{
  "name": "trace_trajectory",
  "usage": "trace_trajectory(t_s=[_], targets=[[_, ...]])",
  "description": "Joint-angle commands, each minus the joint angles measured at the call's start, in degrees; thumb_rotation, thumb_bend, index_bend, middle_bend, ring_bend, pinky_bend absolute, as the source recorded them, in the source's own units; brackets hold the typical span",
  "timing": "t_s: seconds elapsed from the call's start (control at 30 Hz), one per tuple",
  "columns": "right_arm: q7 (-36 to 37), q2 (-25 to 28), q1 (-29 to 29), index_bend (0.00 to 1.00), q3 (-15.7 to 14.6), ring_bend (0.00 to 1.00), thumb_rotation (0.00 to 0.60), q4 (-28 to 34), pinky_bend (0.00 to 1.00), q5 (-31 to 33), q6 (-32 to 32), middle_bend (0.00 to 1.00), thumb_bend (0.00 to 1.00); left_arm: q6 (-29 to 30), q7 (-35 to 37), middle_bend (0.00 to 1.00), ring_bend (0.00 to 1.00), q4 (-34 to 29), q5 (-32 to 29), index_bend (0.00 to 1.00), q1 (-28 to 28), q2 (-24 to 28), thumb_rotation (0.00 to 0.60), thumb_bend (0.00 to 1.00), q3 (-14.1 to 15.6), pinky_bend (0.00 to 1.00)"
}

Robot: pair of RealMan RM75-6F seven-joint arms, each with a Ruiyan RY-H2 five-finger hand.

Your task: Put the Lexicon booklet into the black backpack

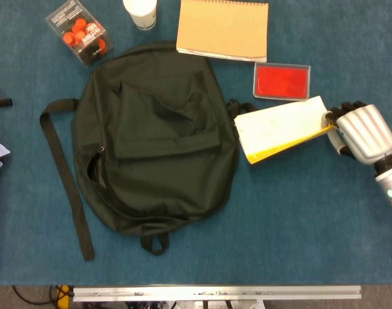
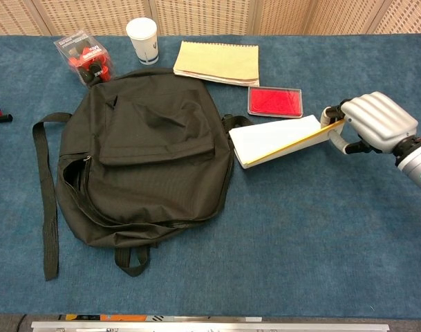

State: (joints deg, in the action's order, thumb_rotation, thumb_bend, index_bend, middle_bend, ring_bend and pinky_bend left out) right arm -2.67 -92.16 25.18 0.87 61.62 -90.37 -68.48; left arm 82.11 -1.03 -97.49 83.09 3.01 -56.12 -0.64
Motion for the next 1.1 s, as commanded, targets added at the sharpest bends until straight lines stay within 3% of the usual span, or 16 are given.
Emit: trace_trajectory(t_s=[0.03,0.13,0.53,1.1], targets=[[0.0,-0.1,-0.1,0.62,-0.1,0.45,0.600,0.1,0.51,0.2,0.1,0.64,0.05,0.0,0.1,0.17,0.19,-0.2,0.2,0.23,0.0,0.2,0.600,0.22,0.1,0.03],[-0.2,-0.3,-0.2,0.62,-0.1,0.45,0.600,0.0,0.51,0.3,0.0,0.64,0.00,0.0,0.1,0.17,0.19,-0.4,0.3,0.23,0.1,0.4,0.600,0.22,0.1,0.03],[1.5,-0.7,-0.1,0.63,0.3,0.46,0.600,0.4,0.52,-0.1,-1.8,0.64,0.00,0.0,0.3,0.16,0.19,-1.2,0.7,0.23,0.1,1.4,0.600,0.22,0.3,0.03],[3.1,-1.1,-1.0,0.57,-0.7,0.38,0.600,-1.3,0.53,-2.0,-5.0,0.53,0.00,-0.8,-0.4,0.16,0.19,-1.9,0.8,0.23,0.5,1.8,0.600,0.22,0.6,0.03]])
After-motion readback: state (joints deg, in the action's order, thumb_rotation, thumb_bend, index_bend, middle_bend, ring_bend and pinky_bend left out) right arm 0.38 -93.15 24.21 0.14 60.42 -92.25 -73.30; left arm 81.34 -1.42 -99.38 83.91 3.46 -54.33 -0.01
